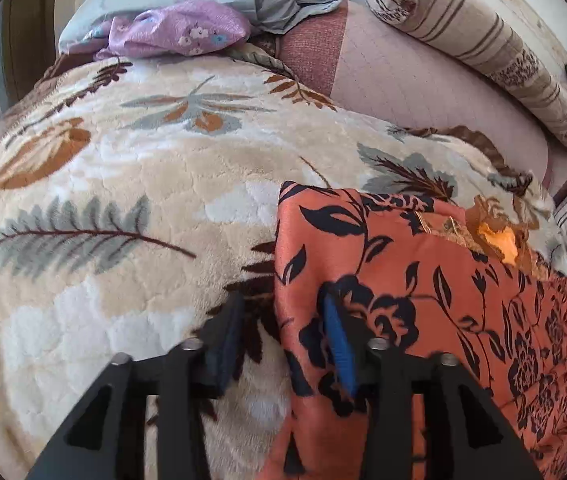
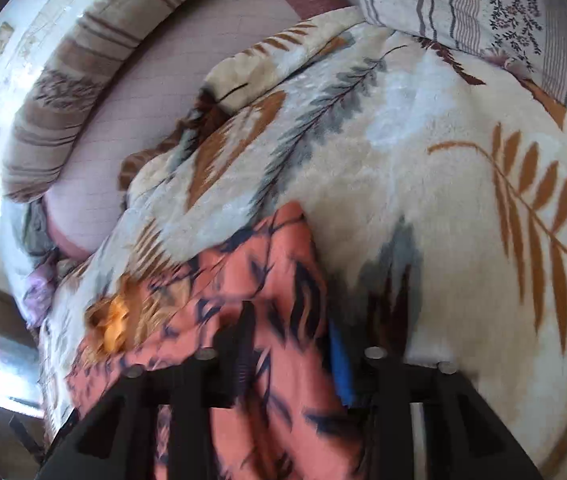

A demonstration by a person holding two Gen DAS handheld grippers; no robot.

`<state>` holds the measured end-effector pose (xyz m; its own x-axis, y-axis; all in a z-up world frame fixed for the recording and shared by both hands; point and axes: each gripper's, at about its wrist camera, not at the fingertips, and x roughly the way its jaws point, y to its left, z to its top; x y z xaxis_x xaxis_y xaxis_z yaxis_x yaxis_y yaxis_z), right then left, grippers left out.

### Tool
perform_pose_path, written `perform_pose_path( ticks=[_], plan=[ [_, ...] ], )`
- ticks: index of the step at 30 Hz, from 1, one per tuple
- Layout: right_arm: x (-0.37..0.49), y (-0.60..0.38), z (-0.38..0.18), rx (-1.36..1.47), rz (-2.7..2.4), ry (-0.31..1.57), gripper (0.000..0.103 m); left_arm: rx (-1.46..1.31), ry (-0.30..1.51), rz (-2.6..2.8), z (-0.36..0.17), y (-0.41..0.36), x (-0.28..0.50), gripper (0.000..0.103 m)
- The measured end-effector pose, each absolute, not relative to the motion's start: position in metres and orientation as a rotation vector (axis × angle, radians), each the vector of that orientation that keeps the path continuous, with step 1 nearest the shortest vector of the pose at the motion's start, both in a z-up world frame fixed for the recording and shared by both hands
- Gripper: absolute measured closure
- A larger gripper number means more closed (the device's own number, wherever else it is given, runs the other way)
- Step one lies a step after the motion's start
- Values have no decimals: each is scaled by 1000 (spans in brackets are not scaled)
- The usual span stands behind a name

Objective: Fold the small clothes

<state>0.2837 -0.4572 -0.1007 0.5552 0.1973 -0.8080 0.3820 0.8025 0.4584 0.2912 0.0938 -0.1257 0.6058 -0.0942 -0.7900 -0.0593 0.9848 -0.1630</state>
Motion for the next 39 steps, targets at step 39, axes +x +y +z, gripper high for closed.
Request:
perform_pose_path(
  ticks=[39],
  plan=[
    [-67,-450,-119,755,222,1108,38,-284,1129,-70,-114,108,-21,26]
  ],
)
